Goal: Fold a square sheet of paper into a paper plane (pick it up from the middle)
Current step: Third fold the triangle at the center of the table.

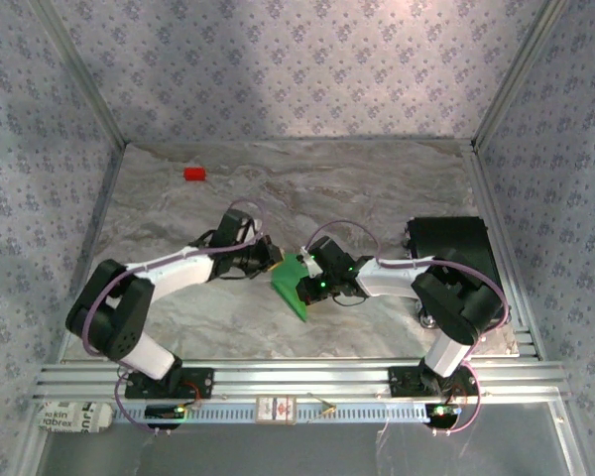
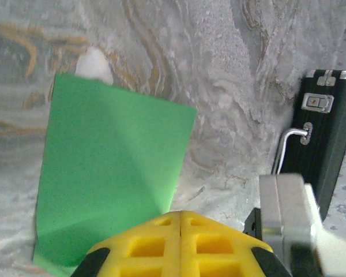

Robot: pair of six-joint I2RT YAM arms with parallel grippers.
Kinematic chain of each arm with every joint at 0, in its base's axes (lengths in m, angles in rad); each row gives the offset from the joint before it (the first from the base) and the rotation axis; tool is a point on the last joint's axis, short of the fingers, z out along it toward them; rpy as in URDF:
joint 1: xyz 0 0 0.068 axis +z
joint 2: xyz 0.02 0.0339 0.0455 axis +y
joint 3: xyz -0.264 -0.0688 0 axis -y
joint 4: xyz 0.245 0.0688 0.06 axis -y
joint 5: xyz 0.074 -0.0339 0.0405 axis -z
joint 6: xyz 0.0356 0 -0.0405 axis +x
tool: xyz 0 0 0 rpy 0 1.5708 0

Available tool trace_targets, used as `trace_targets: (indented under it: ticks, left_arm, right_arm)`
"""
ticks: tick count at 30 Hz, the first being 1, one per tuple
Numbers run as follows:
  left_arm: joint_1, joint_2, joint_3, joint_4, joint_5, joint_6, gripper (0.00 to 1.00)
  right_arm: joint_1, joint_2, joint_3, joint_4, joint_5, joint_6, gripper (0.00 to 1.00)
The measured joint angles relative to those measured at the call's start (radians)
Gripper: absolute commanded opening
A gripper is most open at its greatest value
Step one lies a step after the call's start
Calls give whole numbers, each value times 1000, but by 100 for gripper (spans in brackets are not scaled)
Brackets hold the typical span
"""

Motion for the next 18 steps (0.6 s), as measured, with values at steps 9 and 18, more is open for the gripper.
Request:
trace_targets:
  ticks: [9, 18]
  left_arm:
    - [-98, -32, -186, 195, -5, -159, 0]
    - [-105, -32, -230, 255, -20, -183, 0]
  right_arm:
    - [-2, 0, -2, 3, 0, 0, 4]
    - [-2, 0, -3, 4, 0, 0, 4]
